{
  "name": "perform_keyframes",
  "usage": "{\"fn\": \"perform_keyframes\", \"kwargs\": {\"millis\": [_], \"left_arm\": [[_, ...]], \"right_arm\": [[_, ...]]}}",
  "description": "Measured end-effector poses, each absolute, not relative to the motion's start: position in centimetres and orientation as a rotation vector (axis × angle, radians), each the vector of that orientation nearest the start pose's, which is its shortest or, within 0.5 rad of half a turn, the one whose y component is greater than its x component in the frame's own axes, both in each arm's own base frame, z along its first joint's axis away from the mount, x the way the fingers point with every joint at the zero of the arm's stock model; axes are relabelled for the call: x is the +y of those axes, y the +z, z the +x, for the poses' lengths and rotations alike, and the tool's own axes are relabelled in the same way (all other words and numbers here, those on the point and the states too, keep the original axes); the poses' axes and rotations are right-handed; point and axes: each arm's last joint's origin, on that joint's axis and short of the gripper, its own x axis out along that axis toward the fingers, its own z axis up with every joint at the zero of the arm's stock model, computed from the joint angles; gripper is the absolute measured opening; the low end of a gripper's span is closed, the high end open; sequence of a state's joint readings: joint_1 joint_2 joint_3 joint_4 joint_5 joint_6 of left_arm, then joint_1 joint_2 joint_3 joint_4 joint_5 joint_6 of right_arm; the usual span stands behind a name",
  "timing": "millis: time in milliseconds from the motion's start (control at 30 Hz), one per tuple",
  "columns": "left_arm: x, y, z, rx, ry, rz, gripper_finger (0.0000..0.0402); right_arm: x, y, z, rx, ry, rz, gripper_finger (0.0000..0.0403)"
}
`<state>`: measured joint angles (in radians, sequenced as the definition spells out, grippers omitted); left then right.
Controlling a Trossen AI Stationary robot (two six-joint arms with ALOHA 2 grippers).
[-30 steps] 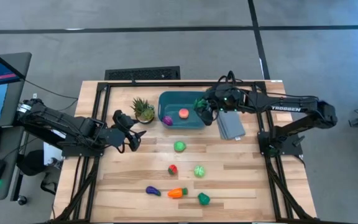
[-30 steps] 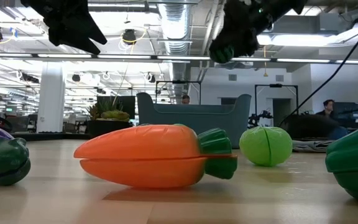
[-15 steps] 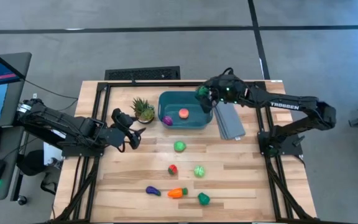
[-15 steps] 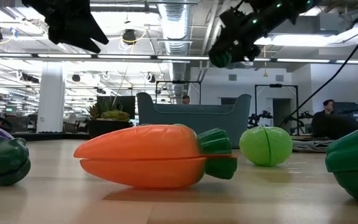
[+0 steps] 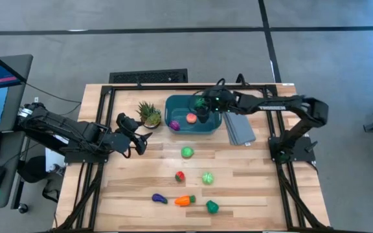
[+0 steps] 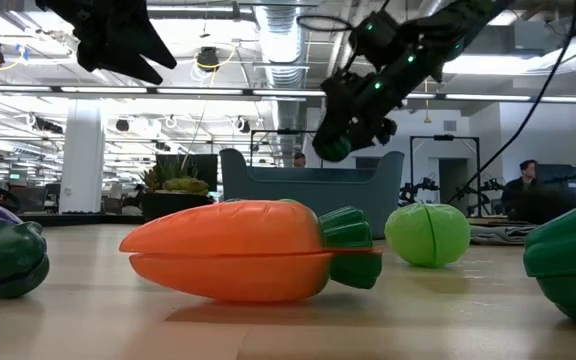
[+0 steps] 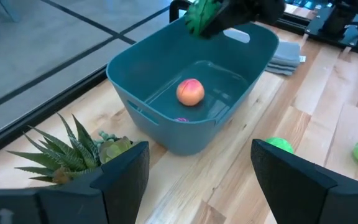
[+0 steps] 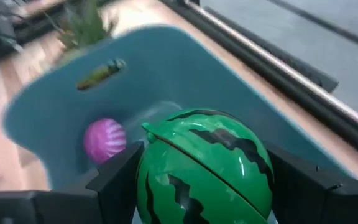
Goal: Pick and placing Produce into tupperware
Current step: Put the watermelon into the blue bin
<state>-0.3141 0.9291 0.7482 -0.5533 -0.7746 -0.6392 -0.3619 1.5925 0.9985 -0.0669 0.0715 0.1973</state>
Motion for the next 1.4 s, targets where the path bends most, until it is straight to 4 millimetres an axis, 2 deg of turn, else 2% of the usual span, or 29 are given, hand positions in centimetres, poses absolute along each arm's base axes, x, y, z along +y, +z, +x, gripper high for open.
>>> {"fn": "perform_keyframes", "kwargs": {"millis": [167,433,733,1033,1400], "left_arm": [[-3.6,27.1,17.7,0.462,0.614,-0.223,0.0271],[-3.5,27.0,17.6,0.46,0.638,-0.204,0.0271],[-3.5,27.0,17.6,0.471,0.632,-0.201,0.0271],[-3.5,26.9,17.5,0.475,0.634,-0.2,0.0271],[-3.5,26.9,17.5,0.475,0.65,-0.185,0.0271]], "right_arm": [[-12.7,21.5,33.0,0.63,-0.487,0.298,0.0311],[-13.9,21.6,36.7,0.59,-0.437,0.31,0.0311],[-14.9,20.2,39.7,0.613,-0.388,0.332,0.0311],[-15.2,18.8,41.1,0.677,-0.371,0.368,0.0311],[-15.3,18.6,40.9,0.699,-0.384,0.38,0.0311]]}}
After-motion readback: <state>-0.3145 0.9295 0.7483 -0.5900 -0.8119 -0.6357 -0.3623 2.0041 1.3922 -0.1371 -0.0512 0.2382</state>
